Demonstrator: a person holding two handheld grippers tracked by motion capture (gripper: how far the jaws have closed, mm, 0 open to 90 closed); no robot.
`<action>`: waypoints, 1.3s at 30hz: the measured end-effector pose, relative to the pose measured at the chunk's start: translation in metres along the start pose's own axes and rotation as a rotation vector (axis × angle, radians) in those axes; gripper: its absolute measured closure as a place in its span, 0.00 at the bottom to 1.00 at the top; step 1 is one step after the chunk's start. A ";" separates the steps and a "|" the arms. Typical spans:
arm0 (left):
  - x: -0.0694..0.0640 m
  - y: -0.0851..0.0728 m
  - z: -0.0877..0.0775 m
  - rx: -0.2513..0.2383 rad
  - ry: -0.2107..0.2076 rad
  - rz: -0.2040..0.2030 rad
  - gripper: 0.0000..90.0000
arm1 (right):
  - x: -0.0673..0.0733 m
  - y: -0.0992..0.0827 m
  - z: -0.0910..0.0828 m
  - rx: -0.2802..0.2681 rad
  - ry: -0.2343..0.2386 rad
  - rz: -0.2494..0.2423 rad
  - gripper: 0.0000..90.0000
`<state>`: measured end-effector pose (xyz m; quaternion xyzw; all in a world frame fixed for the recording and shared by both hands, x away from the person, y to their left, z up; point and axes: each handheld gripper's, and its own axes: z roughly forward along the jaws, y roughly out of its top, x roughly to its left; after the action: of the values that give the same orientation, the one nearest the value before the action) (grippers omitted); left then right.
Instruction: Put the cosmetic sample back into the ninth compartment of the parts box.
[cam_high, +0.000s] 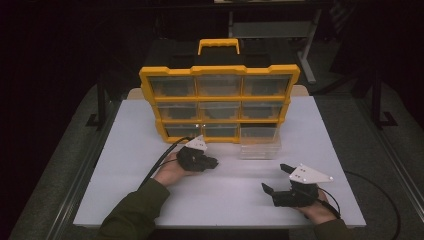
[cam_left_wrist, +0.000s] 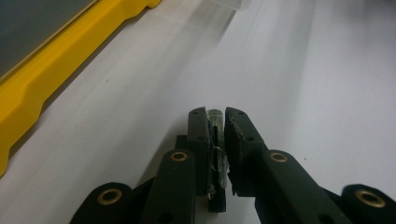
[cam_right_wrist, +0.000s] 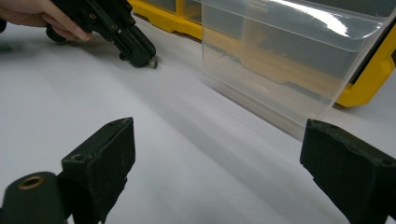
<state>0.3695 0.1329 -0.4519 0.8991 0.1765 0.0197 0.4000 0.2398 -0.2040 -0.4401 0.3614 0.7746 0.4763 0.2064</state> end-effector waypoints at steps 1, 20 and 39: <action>0.000 0.000 0.000 0.004 0.001 0.005 0.90 | 0.000 0.000 0.000 0.000 0.000 0.001 0.11; 0.000 0.009 -0.013 -0.019 -0.002 -0.029 0.90 | 0.001 0.002 0.003 0.004 0.009 -0.001 0.11; -0.002 0.031 -0.029 -0.036 -0.020 -0.022 0.90 | 0.000 0.002 0.004 0.001 0.012 -0.002 0.11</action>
<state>0.3712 0.1342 -0.4095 0.8899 0.1822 0.0093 0.4180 0.2426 -0.2010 -0.4399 0.3578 0.7764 0.4780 0.2020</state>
